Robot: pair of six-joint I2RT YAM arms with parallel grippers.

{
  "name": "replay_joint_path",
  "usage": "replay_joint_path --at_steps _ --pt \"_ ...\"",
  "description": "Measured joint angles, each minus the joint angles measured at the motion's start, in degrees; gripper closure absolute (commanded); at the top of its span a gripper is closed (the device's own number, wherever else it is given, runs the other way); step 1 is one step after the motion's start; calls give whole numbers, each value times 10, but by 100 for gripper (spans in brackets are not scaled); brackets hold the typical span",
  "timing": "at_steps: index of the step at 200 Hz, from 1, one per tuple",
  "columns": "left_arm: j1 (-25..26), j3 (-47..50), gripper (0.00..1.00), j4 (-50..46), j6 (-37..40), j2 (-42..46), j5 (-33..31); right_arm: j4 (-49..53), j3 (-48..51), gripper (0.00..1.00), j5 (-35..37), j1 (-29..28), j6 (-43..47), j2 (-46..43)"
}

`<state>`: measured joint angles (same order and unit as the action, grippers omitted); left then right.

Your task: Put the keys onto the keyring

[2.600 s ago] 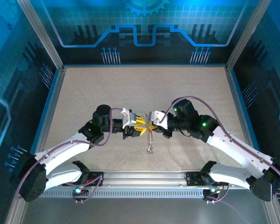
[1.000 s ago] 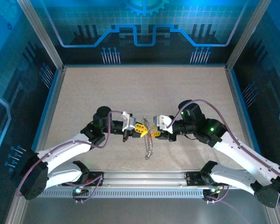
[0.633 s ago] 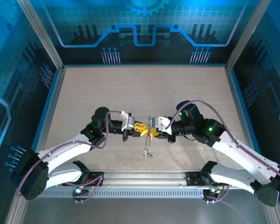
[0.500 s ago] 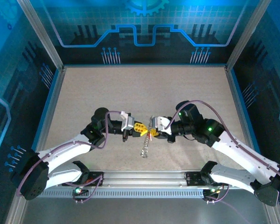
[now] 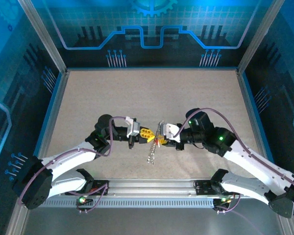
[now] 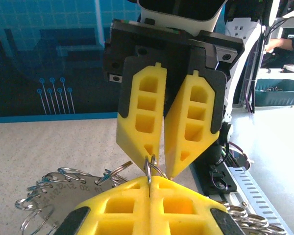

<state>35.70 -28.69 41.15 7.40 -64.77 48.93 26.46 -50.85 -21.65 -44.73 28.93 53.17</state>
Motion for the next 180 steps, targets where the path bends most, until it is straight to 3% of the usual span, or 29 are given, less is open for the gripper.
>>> replay_joint_path --at_steps 69,146,180 --pt "0 0 100 9 0 0 0 -24 29 72 35 0 1 -48" --pt "1 0 100 13 0 0 0 -24 8 85 26 -7 16 6" --pt "1 0 100 12 0 0 0 -25 8 74 26 -8 14 2"
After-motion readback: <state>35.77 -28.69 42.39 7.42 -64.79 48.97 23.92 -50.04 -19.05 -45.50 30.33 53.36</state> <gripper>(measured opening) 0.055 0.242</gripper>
